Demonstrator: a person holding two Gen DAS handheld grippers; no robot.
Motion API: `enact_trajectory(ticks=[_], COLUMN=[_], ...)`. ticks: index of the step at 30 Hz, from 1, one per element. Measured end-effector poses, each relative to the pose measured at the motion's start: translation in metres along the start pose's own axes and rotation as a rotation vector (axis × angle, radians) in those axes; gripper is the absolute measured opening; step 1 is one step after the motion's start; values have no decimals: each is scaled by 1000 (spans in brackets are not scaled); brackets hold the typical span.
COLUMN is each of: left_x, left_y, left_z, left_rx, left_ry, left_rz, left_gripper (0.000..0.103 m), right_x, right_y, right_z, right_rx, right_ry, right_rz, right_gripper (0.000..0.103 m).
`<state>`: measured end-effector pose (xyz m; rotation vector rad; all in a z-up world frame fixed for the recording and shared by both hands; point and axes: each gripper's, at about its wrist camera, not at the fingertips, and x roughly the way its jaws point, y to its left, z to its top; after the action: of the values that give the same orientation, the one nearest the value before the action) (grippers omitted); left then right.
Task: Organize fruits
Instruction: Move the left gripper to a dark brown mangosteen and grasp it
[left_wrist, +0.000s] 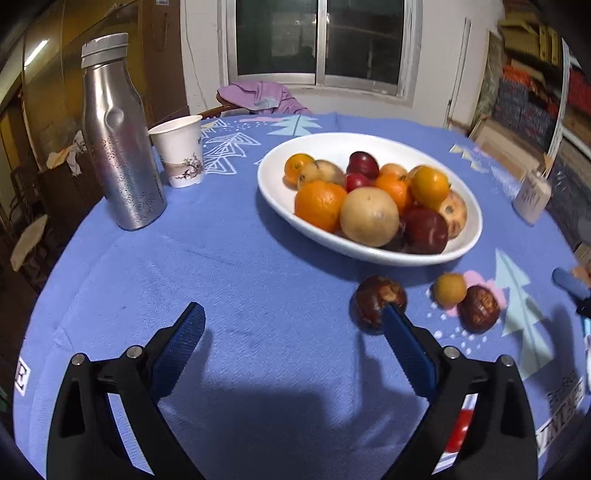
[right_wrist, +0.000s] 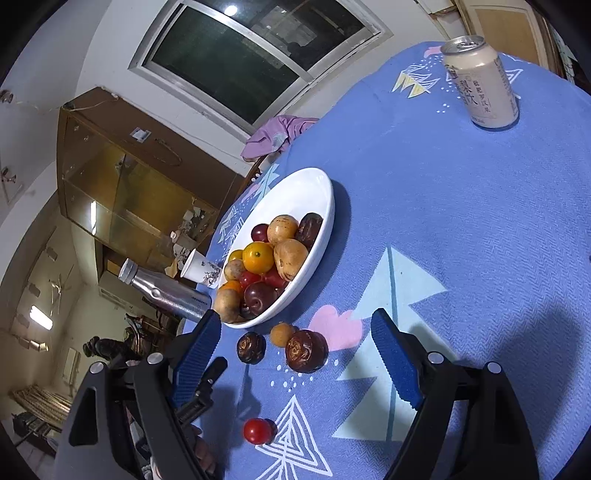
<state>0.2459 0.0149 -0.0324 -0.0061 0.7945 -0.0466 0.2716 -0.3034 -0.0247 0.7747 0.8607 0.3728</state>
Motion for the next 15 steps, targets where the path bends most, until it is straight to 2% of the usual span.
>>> enact_trajectory(ticks=[2,5,8,13,15], left_x=[3,7,11,22,26], left_y=[-12,-40,-59,-58,-53], left_z=[0,-2,0,4,6], left_rx=[43,174,247,241,213], left_ry=[1,-21,-34,8,24], left_rz=[-17,47,75,28,-5], left_gripper=[95,94,92,71,70], right_x=[1,1,2,5,6], right_y=[3,4,4,8,11], right_z=[-1,-1,-1,-4,-4], right_rx=[-16,-26,-28,-47,-62], right_ry=[1,1,4,14,16], right_rz=[-2,-8,-11,-21,-25], right_gripper=[84,84,84,84,84])
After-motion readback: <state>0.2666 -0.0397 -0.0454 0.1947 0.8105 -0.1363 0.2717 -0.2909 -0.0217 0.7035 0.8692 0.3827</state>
